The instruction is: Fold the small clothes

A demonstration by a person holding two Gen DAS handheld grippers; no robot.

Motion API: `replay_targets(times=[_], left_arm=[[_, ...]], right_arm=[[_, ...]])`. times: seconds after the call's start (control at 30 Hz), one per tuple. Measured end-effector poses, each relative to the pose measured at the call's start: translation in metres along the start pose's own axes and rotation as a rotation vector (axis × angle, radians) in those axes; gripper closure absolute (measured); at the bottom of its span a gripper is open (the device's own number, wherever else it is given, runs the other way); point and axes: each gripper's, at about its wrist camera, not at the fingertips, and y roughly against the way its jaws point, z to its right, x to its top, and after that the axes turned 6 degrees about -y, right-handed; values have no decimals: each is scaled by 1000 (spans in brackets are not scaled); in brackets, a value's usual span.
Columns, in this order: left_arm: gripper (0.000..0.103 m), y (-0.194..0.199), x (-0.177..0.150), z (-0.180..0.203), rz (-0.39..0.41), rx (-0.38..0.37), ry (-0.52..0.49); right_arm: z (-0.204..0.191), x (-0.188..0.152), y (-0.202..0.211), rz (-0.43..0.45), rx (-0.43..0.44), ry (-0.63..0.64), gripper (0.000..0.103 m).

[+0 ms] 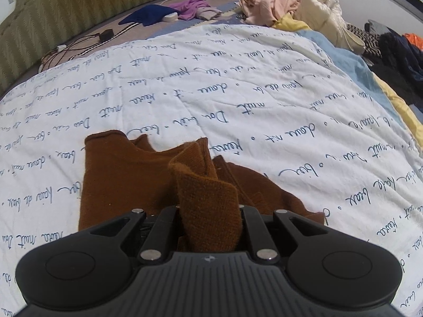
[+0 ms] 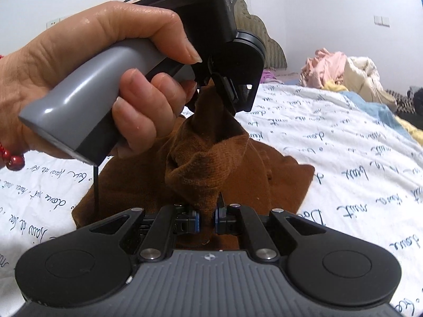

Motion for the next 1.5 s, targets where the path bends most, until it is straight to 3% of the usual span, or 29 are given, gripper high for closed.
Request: replay_targets(times=[0.4,0.6,0.7,0.77,0.83,0.97,1.13,1.2,1.37,1.5], left_arm=[[91,-17,1,18,-31,-39,-31],[87,-19,2,7,3,-198,32],[69,-15,5,9,23,-217,33],[44,-10,6,10,52,-220,38],[31,-3,7,8,106,-239,53],[27,13,11,4,176,-288,62],[27,36,-1,-11,231,-233,44],[27,45,-14,-23,248,-194,35],[27,66,-68,-60,277,-99,-12],[26,80,-120,-94,284,-92,-21]], right_arm=[[28,1,-5,-39,36,-131,93],[40,-4,-12,-76,46,-185,92],[45,-5,-13,-88,57,-213,92],[46,-5,-14,-91,60,-219,92],[46,-6,-14,-93,62,-221,92],[47,-6,-17,-100,66,-228,90],[54,-4,-19,-119,93,-272,85],[63,-3,-21,-134,136,-333,76],[94,0,-25,-179,265,-549,65],[112,1,-27,-200,326,-650,61]])
